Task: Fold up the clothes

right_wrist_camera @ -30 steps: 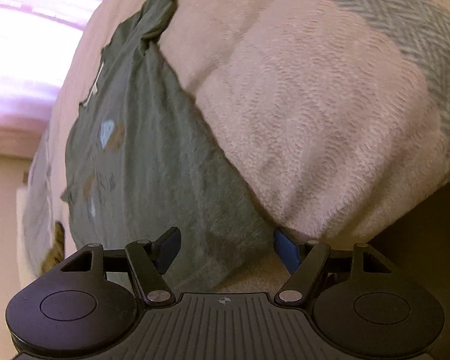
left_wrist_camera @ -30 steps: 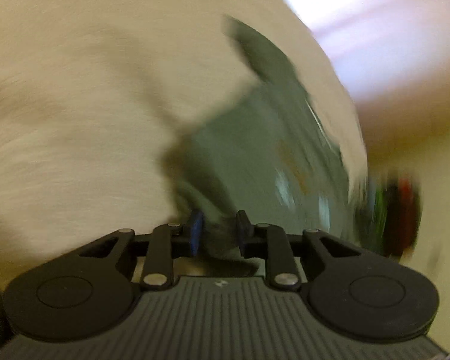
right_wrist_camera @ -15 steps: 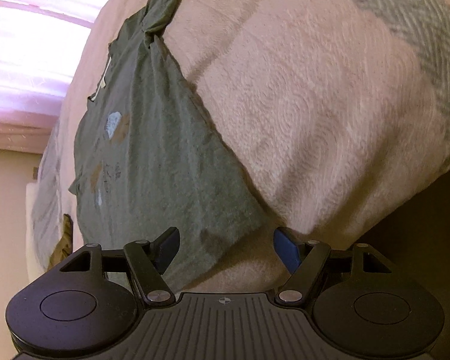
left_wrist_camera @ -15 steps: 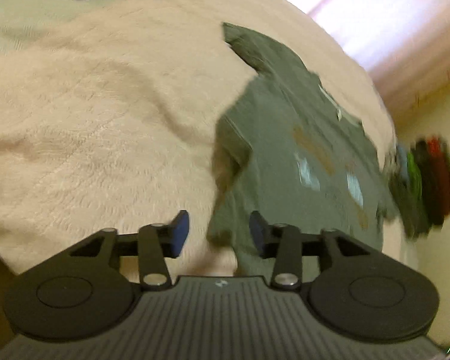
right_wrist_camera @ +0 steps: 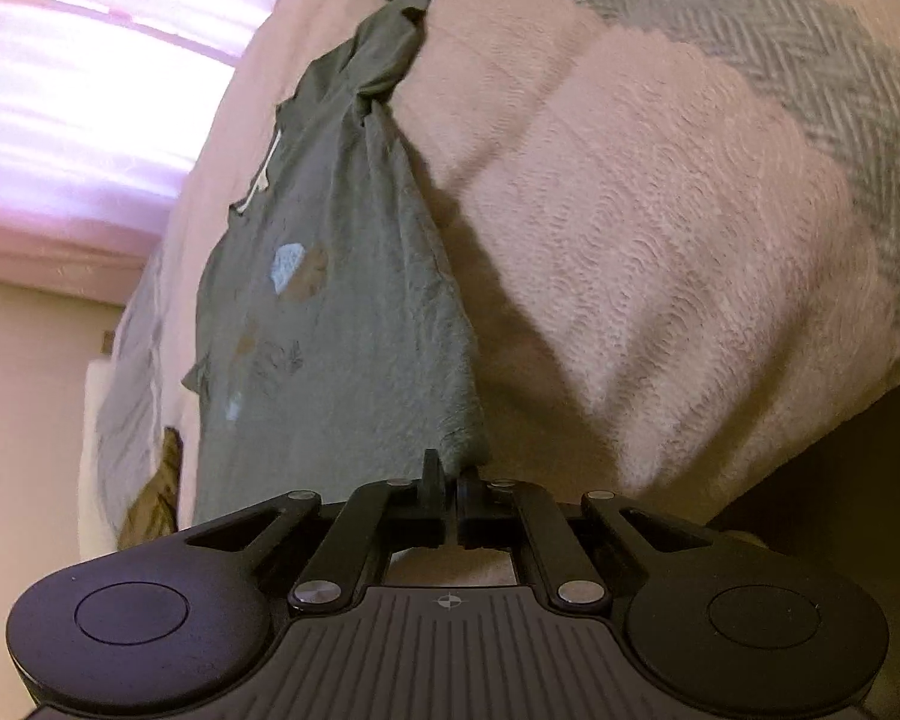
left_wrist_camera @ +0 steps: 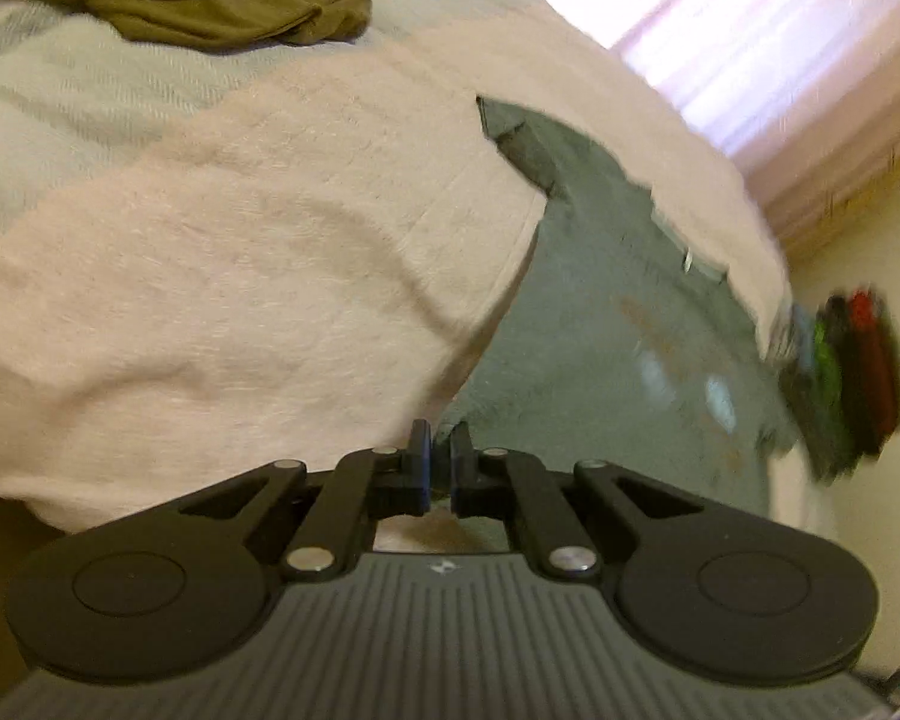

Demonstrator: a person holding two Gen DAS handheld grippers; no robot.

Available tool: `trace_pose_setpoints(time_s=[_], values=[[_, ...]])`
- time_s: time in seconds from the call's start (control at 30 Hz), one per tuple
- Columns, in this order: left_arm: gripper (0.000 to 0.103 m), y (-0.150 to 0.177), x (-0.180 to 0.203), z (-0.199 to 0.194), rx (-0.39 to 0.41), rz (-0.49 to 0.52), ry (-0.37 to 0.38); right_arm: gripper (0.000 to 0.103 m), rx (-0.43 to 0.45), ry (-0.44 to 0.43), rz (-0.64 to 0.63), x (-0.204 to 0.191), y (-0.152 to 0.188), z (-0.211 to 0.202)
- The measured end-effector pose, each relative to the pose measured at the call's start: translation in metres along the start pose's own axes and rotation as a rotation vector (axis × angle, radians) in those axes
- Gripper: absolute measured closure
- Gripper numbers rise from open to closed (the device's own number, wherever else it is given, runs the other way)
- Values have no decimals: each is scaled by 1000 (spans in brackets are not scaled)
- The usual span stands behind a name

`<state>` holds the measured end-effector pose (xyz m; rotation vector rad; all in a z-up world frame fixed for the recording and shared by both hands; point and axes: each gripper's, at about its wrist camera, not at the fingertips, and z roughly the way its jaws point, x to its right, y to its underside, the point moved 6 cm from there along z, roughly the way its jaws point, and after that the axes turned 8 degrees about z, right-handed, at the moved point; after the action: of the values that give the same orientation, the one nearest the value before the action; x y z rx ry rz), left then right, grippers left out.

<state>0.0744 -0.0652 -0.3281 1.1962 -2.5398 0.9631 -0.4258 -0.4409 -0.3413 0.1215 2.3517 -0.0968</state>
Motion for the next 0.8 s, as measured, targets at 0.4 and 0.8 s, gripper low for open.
trace_pose_setpoints(time_s=[0.4,0.8], values=[[89,1,9,26,-147,251,-297,30,107,556,-313,-17,-2,-7],[86,12,100,88,-181,418,-47,30,95,505,-705,-100,28,102]])
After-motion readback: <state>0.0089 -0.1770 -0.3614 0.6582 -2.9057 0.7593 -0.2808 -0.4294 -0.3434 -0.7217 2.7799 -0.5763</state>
